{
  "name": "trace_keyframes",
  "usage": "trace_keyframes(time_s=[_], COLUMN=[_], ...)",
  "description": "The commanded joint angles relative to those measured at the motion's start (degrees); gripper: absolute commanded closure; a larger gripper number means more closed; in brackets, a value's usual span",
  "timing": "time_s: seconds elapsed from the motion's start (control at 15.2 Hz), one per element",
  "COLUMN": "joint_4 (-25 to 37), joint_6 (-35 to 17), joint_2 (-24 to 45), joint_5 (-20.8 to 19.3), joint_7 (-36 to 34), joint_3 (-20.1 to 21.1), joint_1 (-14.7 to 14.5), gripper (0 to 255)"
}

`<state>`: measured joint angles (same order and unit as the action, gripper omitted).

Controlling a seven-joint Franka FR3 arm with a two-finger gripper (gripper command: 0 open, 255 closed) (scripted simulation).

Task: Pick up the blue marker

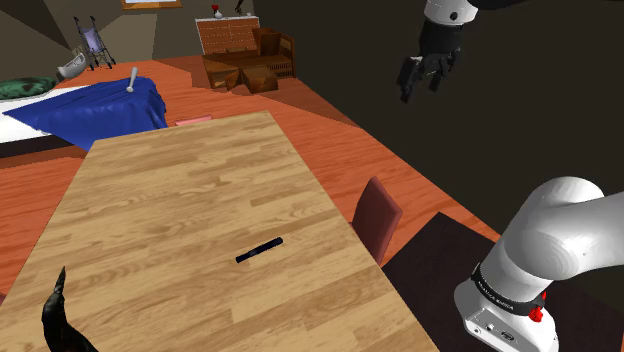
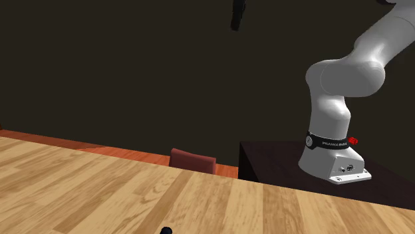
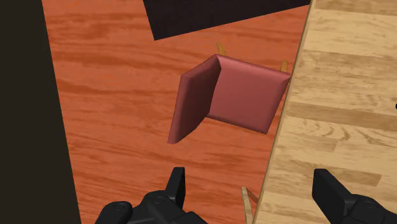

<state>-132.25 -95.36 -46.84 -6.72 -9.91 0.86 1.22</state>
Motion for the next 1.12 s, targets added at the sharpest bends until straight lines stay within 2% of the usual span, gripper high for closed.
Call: trace_keyframes(time_s=[0.0, 0.53, 1.06], joint_4=[0.00, 0.74, 4.34], joint_6=[0.00, -11.23, -19.96], joint_2=[0.00, 13.60, 27.84], joint_5=[0.00, 0.94, 2.57], joint_7=[0.00, 9.18, 18.59], joint_3=[0.00, -0.94, -0.57], joint_1=[0.00, -5.21, -9.96], gripper=[0, 0, 0])
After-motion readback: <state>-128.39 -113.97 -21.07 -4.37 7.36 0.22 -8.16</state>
